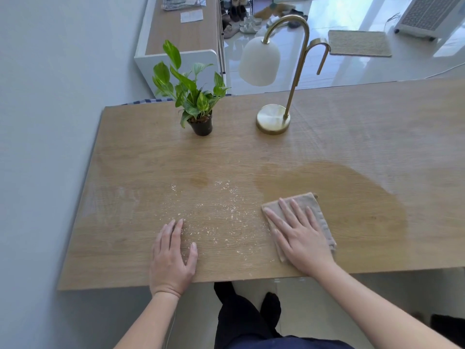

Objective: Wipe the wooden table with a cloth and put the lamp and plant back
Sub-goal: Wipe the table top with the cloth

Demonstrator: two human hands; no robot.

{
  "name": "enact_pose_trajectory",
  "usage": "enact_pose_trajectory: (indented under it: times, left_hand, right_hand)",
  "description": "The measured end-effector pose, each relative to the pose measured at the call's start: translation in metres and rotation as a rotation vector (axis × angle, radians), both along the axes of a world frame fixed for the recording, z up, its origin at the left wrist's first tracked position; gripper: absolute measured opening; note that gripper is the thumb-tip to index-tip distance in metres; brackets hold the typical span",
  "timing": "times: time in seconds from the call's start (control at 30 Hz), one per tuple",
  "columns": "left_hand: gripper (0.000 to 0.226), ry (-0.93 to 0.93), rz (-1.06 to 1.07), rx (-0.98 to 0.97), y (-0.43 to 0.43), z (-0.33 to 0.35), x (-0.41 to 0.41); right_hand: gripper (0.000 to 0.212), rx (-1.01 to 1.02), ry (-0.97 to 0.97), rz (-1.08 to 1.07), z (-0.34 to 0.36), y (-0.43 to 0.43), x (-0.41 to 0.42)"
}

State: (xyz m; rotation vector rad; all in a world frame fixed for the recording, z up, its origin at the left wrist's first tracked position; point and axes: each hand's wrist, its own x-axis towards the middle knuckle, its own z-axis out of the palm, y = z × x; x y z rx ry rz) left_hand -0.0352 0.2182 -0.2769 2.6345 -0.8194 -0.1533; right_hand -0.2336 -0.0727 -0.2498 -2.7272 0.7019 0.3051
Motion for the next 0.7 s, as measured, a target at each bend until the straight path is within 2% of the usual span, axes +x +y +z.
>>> enact_pose_trajectory:
  times: [0.07, 0.17, 0.3, 0.4, 0.47, 0.53, 0.63, 0.7]
  left_hand:
    - [0.069, -0.002, -0.001, 0.001, -0.001, 0.0, 0.0]
    - [0.069, 0.003, 0.002, 0.003, 0.0, -0.001, 0.0]
    - [0.069, -0.005, -0.005, 0.01, -0.001, -0.001, 0.002]
    - [0.068, 0.005, 0.005, 0.026, -0.001, -0.002, 0.003]
    - [0.068, 0.01, 0.01, 0.031, 0.0, -0.003, 0.003]
    - [0.068, 0.013, 0.013, 0.036, 0.001, -0.003, 0.002]
    - [0.068, 0.016, 0.012, 0.036, 0.0, -0.002, 0.001]
    - [0.068, 0.011, 0.008, 0.036, -0.001, -0.002, 0.002]
  right_hand:
    - [0.053, -0.016, 0.023, 0.028, 0.003, -0.017, -0.029]
    - [0.054, -0.051, 0.031, -0.078, 0.008, -0.063, -0.038]
    - [0.055, -0.04, -0.017, -0.382, 0.008, -0.117, 0.025]
    - [0.058, -0.036, 0.01, -0.588, 0.004, -0.12, 0.097]
    - [0.058, -0.023, 0.018, -0.519, 0.003, -0.104, 0.13]
    - [0.056, -0.001, -0.011, -0.328, 0.001, -0.081, 0.137]
    - [0.053, 0.01, -0.033, -0.028, 0.003, -0.055, 0.091]
    - [0.053, -0.015, -0.017, 0.084, 0.005, -0.057, 0.045]
